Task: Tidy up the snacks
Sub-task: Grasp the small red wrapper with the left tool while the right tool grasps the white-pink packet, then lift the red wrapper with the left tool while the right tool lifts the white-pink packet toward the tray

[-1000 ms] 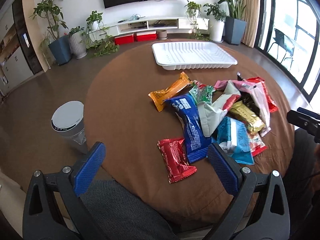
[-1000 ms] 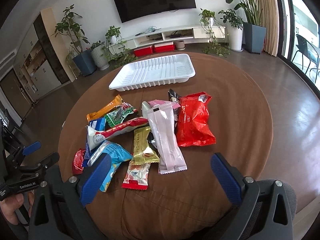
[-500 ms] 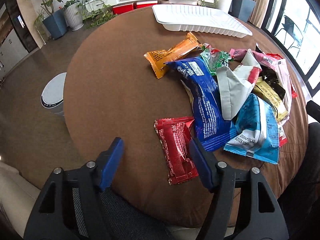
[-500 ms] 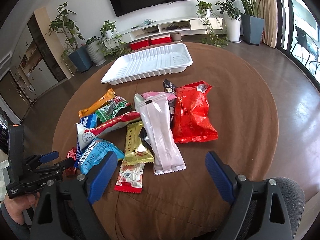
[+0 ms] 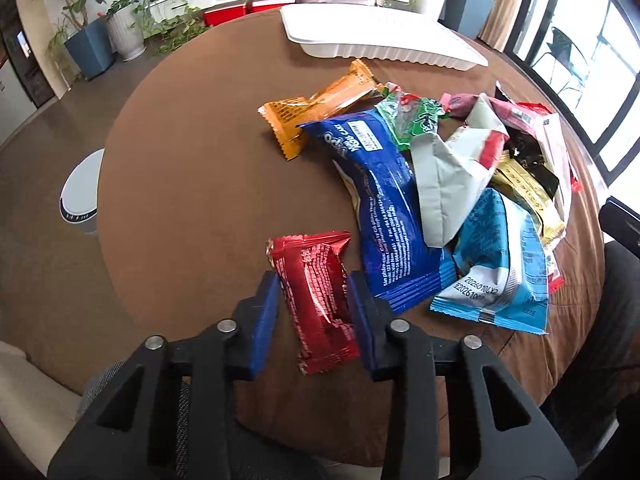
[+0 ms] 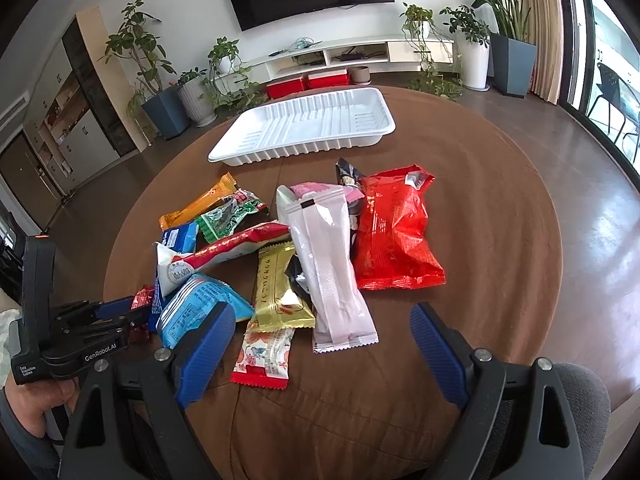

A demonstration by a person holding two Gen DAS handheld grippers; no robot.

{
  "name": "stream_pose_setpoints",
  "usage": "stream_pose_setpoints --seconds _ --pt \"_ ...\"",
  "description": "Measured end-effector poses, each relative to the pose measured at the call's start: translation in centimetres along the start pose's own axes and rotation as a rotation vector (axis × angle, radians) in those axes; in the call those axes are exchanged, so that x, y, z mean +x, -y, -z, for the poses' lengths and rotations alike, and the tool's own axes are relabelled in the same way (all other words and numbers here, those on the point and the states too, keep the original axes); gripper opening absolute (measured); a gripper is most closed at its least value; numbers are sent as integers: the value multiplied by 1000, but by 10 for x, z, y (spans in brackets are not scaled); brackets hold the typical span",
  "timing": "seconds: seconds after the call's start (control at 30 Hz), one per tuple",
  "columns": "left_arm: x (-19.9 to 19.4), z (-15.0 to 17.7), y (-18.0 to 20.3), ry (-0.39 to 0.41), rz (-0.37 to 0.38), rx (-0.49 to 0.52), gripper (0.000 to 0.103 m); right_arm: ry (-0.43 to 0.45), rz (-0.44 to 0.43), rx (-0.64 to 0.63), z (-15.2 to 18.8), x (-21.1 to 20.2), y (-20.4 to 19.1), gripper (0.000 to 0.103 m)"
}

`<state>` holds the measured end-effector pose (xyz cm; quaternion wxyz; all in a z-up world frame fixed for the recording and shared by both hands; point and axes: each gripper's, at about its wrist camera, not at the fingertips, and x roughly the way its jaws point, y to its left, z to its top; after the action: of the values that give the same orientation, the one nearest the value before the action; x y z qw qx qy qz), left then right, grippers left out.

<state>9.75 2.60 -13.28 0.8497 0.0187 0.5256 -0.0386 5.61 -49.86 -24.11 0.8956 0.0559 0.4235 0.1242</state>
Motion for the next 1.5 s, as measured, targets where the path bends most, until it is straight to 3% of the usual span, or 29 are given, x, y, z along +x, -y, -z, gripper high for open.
stream_pose_setpoints --seconds 0.17,0.7,0.8,0.87,0.9,0.93,1.03,1.13,1.37,1.5 --pt "-5 2 -6 -3 49 0 22 -2 -9 -8 -3 1 -1 88" --pt "-6 2 -10 -10 72 59 18 -29 7 -17 -6 12 -3 84" --pt "-3 -1 -7 -25 44 66 23 -33 1 -18 -7 14 -5 84" --pt "-1 -3 -4 -26 2 80 47 -35 2 -25 -6 15 -7 84" --pt "0 -2 -2 -26 -14 91 50 -36 2 -26 -6 15 -8 84" --pt "0 -2 -1 -14 -14 94 49 -36 1 -25 -6 16 -8 84" --pt "-1 -1 -5 3 16 78 26 -32 6 -21 -5 16 -7 84" --pt "-2 -3 -5 4 31 95 20 -29 4 -21 -5 17 -6 84" --pt "-5 3 -12 19 54 57 18 -31 5 -20 -4 17 -2 83" --pt "-9 7 -22 25 82 14 18 -37 5 -28 -8 20 1 73"
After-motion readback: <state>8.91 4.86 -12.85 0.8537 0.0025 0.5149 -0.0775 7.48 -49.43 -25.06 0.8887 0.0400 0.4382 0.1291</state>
